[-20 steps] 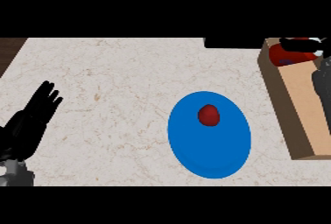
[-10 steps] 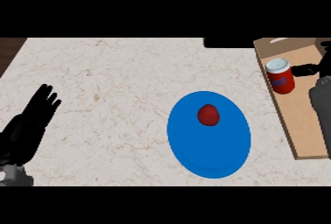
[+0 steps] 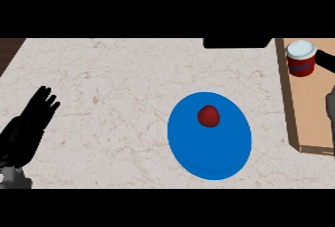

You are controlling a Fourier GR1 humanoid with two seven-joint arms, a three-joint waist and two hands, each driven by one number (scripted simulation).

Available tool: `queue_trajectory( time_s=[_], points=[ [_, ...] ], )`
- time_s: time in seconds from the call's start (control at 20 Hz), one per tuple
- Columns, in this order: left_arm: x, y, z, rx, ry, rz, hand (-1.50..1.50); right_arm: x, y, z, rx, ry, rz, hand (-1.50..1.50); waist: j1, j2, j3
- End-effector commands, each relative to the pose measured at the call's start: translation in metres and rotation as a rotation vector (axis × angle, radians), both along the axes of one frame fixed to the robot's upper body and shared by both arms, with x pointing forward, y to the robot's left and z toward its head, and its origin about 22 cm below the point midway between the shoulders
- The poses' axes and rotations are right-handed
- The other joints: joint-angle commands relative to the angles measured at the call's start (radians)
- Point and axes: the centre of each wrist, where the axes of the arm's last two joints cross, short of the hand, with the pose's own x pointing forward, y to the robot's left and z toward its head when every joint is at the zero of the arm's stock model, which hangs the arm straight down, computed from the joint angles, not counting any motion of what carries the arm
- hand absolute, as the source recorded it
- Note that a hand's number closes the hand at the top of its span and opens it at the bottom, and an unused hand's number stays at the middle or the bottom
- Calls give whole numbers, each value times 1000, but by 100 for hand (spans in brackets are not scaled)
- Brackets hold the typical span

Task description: Pick the can from the plate and place it in the cardboard box

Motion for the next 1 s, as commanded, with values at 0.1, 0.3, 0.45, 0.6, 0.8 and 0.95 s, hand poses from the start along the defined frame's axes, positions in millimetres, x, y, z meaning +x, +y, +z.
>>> queue_trajectory(
  time_s=[0.1,0.3,0.45,0.6,0.8,0.95],
  points=[
    [1,-9,2,-8,-1,14,0,-50,-44,19,56,-142,-45,-150,-7,-2,0],
    [-13,-3,5,-19,12,5,0,-91,-45,23,80,-179,-63,-150,-2,-2,-1],
    [-15,0,0,3,-6,-1,0,-126,-71,33,84,-204,-34,-150,-3,-1,-1],
    [2,-6,-3,-8,9,0,0,-154,-73,30,74,-170,3,-150,-4,0,-1],
    [10,-3,15,-14,10,-11,0,-167,-68,4,89,-179,3,-150,4,3,0],
    [0,5,-8,-8,5,-4,0,-180,-85,14,66,-175,5,-150,6,3,-1]
  ],
)
